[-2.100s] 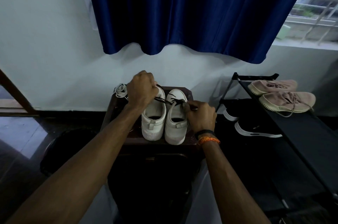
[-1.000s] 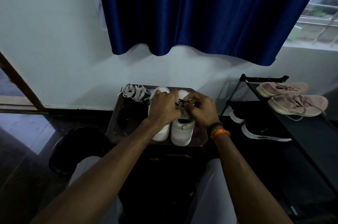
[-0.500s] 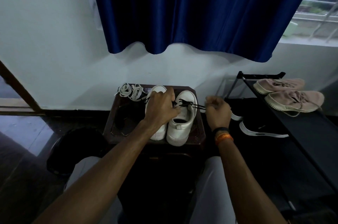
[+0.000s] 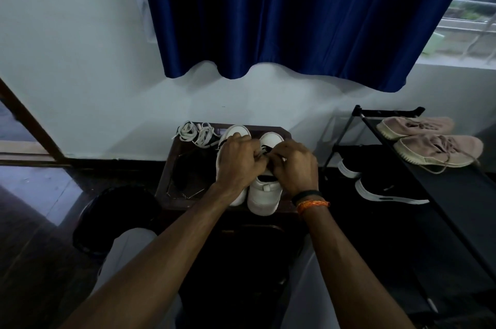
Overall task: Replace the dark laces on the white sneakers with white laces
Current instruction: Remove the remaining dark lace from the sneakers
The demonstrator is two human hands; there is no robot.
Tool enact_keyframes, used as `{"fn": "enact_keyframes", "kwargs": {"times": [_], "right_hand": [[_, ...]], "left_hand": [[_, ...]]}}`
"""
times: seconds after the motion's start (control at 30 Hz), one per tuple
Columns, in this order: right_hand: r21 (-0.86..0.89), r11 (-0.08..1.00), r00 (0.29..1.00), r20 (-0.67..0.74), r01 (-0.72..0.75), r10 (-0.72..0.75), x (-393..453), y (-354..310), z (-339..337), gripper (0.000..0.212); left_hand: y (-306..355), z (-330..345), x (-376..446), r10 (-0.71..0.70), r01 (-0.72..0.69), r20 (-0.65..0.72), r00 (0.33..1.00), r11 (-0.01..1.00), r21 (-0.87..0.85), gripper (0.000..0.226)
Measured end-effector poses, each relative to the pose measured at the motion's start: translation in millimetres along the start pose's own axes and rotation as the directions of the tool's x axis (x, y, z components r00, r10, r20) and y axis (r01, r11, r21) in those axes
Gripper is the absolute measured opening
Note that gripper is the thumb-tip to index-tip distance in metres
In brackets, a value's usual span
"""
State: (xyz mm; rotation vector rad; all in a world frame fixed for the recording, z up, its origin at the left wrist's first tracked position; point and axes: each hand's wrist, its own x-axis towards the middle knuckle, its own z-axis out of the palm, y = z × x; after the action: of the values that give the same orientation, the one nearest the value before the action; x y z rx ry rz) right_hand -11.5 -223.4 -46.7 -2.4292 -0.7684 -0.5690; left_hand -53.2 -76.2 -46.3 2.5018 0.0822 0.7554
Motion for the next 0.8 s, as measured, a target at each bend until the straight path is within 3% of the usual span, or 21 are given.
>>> {"fn": "enact_keyframes", "kwargs": {"times": [0.1, 0.17, 0.23, 0.33, 0.4, 0.5, 0.57, 0.7, 0.77, 0.8], "right_hand": [[0.183, 0.965, 0.969, -0.131, -0.186, 0.211, 1, -3, -6, 0.008], [0.354, 0.869, 0.877, -0.207, -0.347, 0.434, 3, -1, -12, 0.007], [0.352, 0.806, 0.818, -0.159, -0.476, 0.553, 5, 4, -15, 0.008], [0.219, 0.889, 0.901, -0.077, -0.402, 0.426, 4, 2, -17, 0.022], [0.173, 0.964, 0.976, -0.044, -0.203, 0.213, 5, -3, -18, 0.038], [-0.018, 1.0, 0.997, 0.079, 0.022, -0.02, 4, -7, -10, 0.03], [-0.075, 0.996, 0.995, 0.1, 0.038, -0.031, 2, -7, -5, 0.023], [-0.062, 0.995, 0.996, -0.043, 0.076, -0.079, -1, -5, -5, 0.018], [0.013, 1.0, 0.993, -0.114, -0.014, 0.016, 0, -5, -9, 0.016], [0.095, 0.988, 0.978, -0.157, -0.124, 0.138, 1, -3, -12, 0.013]], "left_hand": [[3, 0, -3, 0.006, -0.007, -0.034, 0.999, 1.0, -0.025, 0.034], [5, -1, -4, -0.002, 0.001, -0.04, 0.999, 1.0, -0.02, 0.036], [6, -1, -6, -0.028, 0.028, -0.042, 0.999, 1.0, 0.0, 0.035], [6, 0, -9, -0.085, 0.085, -0.045, 0.995, 0.996, 0.005, 0.032], [5, 0, -10, -0.116, 0.115, -0.054, 0.992, 0.993, -0.004, 0.028], [4, -1, -10, -0.132, 0.131, -0.067, 0.989, 0.991, -0.022, 0.026], [5, -1, -11, -0.143, 0.142, -0.061, 0.988, 0.99, -0.023, 0.023], [6, -2, -12, -0.167, 0.164, -0.065, 0.984, 0.986, -0.037, 0.022], [8, -1, -14, -0.195, 0.192, -0.073, 0.978, 0.98, -0.049, 0.02], [9, 0, -14, -0.213, 0.209, -0.078, 0.974, 0.976, -0.058, 0.019]]}}
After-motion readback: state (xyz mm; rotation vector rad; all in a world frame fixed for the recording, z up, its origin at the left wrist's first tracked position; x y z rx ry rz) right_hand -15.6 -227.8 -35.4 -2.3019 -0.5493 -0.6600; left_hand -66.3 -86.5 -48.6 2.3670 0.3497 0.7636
